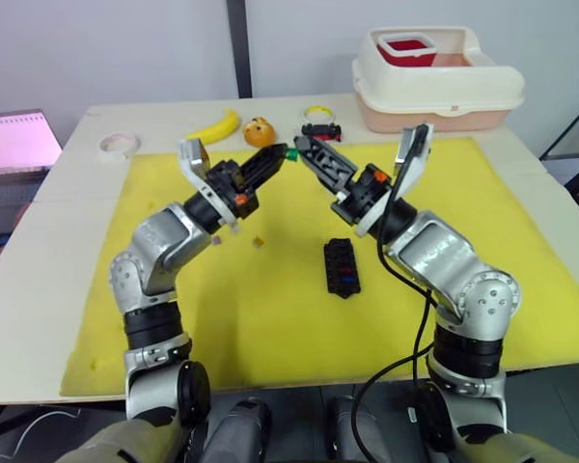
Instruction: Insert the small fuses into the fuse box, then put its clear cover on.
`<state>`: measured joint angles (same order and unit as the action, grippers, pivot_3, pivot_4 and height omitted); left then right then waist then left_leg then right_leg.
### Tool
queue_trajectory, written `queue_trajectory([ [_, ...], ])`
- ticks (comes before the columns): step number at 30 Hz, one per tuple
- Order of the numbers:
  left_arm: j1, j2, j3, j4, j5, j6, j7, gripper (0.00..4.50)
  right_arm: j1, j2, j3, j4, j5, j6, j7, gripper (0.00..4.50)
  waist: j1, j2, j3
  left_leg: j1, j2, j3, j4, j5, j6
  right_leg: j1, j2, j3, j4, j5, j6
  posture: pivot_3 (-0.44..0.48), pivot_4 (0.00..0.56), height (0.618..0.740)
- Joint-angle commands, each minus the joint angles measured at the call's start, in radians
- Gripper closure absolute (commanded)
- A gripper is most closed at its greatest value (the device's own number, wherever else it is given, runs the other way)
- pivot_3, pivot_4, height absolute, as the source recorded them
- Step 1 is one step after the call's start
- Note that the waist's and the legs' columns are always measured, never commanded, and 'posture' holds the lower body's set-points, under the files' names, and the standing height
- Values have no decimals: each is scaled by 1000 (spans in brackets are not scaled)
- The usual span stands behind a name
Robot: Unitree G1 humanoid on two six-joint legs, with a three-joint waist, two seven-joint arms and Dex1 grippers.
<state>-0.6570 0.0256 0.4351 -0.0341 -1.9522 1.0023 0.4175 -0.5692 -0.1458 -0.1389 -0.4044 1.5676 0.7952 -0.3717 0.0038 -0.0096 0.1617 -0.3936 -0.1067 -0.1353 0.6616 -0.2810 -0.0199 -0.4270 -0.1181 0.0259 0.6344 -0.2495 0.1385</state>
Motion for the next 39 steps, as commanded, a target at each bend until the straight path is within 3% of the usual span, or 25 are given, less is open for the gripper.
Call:
queue_trajectory([
  [1,6,-13,-19,-47,-20,-29,-4,4480,-18,21,19,-10,31,-40,-15,0,0,0,0,0,0,0,0,0,0,0,0,0,0,0,0,0,150,740],
  [4,11,-16,-38,-50,-20,-46,-3,4480,-26,19,33,-5,22,-52,-9,0,1,0,0,0,0,0,0,0,0,0,0,0,0,0,0,0,150,740],
  [7,10,-12,-45,-43,-20,-57,-6,4500,-29,15,43,-3,19,-61,-4,891,0,0,0,0,0,0,0,0,0,0,0,0,0,0,0,0,150,740],
  [10,4,-7,-48,-33,-20,-62,-9,4500,-35,6,53,-1,9,-62,2,2344,0,0,0,0,0,0,0,0,0,0,0,0,0,0,0,0,150,740],
  [24,8,-8,-73,-31,-20,-63,-22,4500,-30,-7,63,-17,-14,-66,15,2344,0,0,0,0,0,0,0,0,0,0,0,0,0,0,0,0,150,740],
  [27,8,-1,-80,-25,-20,-64,-25,4500,-31,-2,60,-18,-12,-73,12,3201,0,0,0,0,0,0,0,0,0,0,0,0,0,0,0,0,150,740],
  [30,8,10,-80,-15,-20,-64,-31,4500,-30,-5,62,-22,-14,-77,16,4470,0,0,0,0,0,0,0,0,0,0,0,0,-1,0,0,0,150,740],
  [39,11,26,-87,-5,-20,-59,-44,4500,-31,-12,66,-27,-19,-79,22,4470,0,0,0,0,0,0,0,0,0,0,0,0,-1,0,0,0,150,740],
])
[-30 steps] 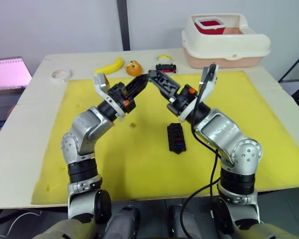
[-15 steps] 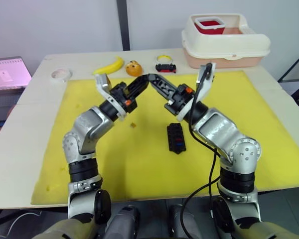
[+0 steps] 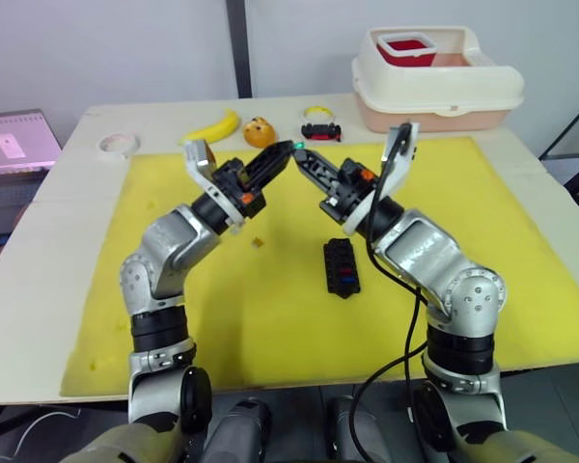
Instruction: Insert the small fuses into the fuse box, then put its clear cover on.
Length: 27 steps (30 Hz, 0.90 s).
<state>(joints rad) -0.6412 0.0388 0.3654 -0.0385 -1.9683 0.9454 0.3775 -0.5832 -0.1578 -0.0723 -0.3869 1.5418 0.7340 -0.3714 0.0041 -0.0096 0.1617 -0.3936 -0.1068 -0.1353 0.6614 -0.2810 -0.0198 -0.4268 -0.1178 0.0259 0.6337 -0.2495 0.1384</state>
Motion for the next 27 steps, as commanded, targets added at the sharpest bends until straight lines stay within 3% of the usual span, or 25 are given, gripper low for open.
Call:
queue_trajectory([
  [1,-4,13,-18,0,-4,-1,-5,4500,-17,0,-1,-45,6,-18,22,4470,0,0,0,0,0,0,0,0,0,0,0,0,0,0,0,0,150,740],
  [10,7,81,-54,12,-4,25,-34,4500,-8,-24,-10,-61,35,-19,14,4470,0,0,0,0,0,0,0,0,0,0,0,0,0,0,0,0,150,740],
  [16,-2,306,-101,26,65,118,-226,4500,-7,-144,-22,-78,46,38,57,4470,-9,0,0,0,0,0,-1,0,0,0,0,0,0,0,0,0,150,740],
  [19,-26,453,-129,30,204,197,-447,3566,-17,-290,-27,-77,50,119,153,4500,-16,1,0,0,0,0,-2,0,0,0,1,0,-1,0,0,0,150,740],
  [21,-34,556,-176,-9,355,219,-658,2477,-23,-406,-23,-78,33,187,259,4500,-18,1,1,1,0,0,-4,0,0,0,1,0,-2,0,0,0,150,740],
  [22,-31,606,-212,-42,442,202,-775,2185,-25,-468,-20,-82,16,222,327,4500,-18,1,1,1,-1,1,-5,0,0,0,1,0,-2,0,0,0,150,740],
  [23,-26,650,-251,-72,530,172,-886,1550,-28,-523,-14,-85,-7,252,395,4500,-18,1,2,1,-1,1,-6,0,0,-1,1,0,-3,0,0,0,150,740],
  [26,6,763,-399,-162,814,-14,-1226,242,-36,-700,42,-115,-163,294,674,4500,-18,2,2,2,0,3,-11,0,0,0,1,0,-6,0,-1,0,150,740],
  [27,14,783,-437,-176,887,-73,-1303,74,-38,-738,61,-119,-209,291,745,4500,-17,2,2,2,0,3,-12,0,0,0,1,0,-7,0,-1,0,150,740],
])
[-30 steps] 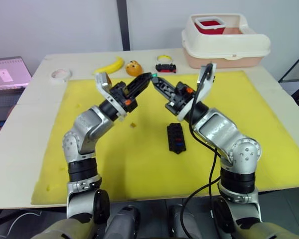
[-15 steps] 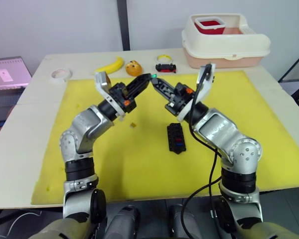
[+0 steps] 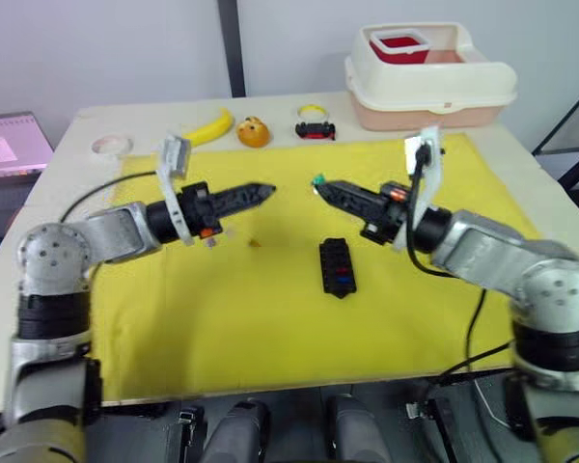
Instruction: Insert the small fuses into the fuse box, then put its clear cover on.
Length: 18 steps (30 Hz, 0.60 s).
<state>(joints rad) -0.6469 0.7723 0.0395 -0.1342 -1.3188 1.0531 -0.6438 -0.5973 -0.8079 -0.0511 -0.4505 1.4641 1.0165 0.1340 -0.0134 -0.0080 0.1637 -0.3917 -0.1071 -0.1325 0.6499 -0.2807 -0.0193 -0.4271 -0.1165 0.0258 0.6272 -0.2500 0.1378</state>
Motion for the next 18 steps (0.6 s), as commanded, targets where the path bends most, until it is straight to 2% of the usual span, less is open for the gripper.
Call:
queue_trajectory([
  [1,33,67,-162,-98,338,-272,-363,74,-23,-130,71,-59,-204,-12,328,4500,1,0,0,0,1,0,0,0,0,0,0,0,-1,0,0,0,150,740],
  [4,60,68,-244,-101,537,-461,-495,74,-13,-206,149,-57,-393,-98,534,4500,0,0,0,0,3,2,-1,0,0,0,-1,0,-3,0,0,0,150,740],
  [6,68,40,-275,-86,627,-550,-526,74,1,-252,214,-47,-547,-196,670,4500,2,-1,1,0,3,2,-1,0,1,0,-2,0,-3,0,0,0,150,740],
  [10,91,-14,-312,-66,782,-714,-561,74,10,-268,294,16,-766,-352,826,4500,4,-2,1,-1,2,2,0,-1,1,0,-3,-1,-4,0,1,0,150,740],
  [18,87,-106,-327,-14,897,-802,-579,74,-54,-208,368,222,-1038,-572,1025,4500,3,-2,1,-1,2,1,0,-1,1,0,-3,-1,-4,0,1,0,150,740],
])
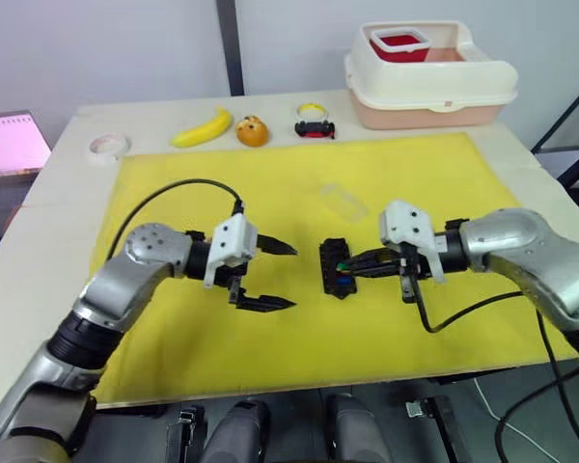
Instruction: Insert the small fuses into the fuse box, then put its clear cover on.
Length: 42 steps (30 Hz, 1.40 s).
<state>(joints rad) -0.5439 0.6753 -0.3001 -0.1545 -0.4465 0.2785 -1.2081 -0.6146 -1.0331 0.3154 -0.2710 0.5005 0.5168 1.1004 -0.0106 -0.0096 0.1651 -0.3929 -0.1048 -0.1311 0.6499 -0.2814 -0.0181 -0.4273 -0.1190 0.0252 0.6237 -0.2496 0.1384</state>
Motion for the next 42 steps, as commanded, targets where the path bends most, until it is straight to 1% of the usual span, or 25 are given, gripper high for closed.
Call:
queue_trajectory([
  [1,-21,-19,10,18,41,-39,-13,74,-46,28,4,63,-93,-87,75,4500,0,0,0,0,0,0,0,0,0,0,0,0,0,0,0,0,150,740],
  [8,-44,-79,9,63,104,-62,-10,74,-89,108,16,161,-202,-155,148,4500,1,0,0,0,0,-1,1,0,0,0,0,0,1,0,0,0,150,740],
  [16,-38,-99,14,66,135,-69,-15,74,-103,165,9,206,-271,-181,180,4500,0,0,0,0,0,-1,2,0,-1,-1,0,0,4,0,0,0,150,740],
  [30,-43,-115,19,51,142,-52,-7,74,-93,195,-4,241,-329,-199,201,4500,0,0,0,0,-1,-1,3,1,-1,-1,0,0,5,0,0,0,150,740],
  [42,-48,-121,23,57,141,-50,-4,74,-89,209,-5,243,-344,-198,204,4500,0,0,0,0,-1,-1,3,1,-1,-1,0,0,5,0,0,0,150,740],
])
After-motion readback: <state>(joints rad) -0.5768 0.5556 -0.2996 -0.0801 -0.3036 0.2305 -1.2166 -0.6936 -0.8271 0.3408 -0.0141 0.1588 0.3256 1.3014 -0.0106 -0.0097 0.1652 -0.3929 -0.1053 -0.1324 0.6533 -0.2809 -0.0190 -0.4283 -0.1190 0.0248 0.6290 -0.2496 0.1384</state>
